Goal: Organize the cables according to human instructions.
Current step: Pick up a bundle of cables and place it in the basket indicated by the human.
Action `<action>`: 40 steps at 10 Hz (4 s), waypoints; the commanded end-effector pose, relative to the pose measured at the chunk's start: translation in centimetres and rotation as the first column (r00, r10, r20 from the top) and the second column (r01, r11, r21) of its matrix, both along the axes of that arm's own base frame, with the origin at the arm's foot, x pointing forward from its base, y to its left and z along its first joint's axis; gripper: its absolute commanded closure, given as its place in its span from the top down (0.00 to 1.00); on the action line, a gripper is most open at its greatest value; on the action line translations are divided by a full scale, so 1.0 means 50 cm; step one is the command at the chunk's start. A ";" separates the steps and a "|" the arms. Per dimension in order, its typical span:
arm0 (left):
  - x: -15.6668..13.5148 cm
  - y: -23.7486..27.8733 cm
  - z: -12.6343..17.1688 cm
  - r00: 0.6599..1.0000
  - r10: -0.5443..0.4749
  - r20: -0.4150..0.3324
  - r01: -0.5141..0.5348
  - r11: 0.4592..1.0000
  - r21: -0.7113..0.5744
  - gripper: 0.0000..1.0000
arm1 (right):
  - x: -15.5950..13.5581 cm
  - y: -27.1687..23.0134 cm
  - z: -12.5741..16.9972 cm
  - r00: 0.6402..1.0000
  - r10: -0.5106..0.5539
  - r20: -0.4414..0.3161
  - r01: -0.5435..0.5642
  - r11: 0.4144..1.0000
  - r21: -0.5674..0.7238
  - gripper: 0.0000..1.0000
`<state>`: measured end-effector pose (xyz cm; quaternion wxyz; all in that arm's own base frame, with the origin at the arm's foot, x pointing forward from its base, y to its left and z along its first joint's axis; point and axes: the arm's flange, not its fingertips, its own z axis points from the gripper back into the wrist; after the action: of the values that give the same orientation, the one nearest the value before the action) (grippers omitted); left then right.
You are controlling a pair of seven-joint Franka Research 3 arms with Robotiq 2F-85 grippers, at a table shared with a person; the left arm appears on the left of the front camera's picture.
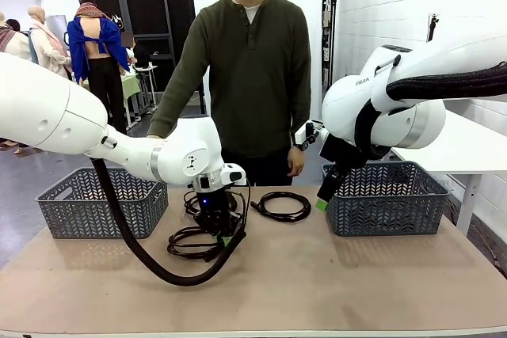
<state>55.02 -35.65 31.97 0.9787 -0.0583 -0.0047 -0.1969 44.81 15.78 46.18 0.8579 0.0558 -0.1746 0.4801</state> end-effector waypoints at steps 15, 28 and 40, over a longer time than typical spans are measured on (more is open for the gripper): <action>-0.067 0.045 0.326 0.980 -0.153 0.130 0.131 0.978 0.163 0.00 | 0.000 -0.001 -0.003 1.000 -0.004 0.000 0.004 1.000 -0.001 1.00; -0.011 0.223 0.423 0.951 -0.274 0.142 0.251 0.955 0.158 0.00 | 0.000 -0.001 -0.003 1.000 -0.004 0.000 0.004 1.000 -0.001 1.00; 0.023 0.452 0.454 0.748 -0.655 0.106 0.615 0.745 0.258 0.00 | 0.000 -0.001 -0.003 1.000 -0.004 0.000 0.004 1.000 -0.001 1.00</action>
<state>56.79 -14.45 54.62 0.8608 0.0528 -0.0505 -0.5036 44.83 15.74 46.18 0.8580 0.0560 -0.1747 0.4797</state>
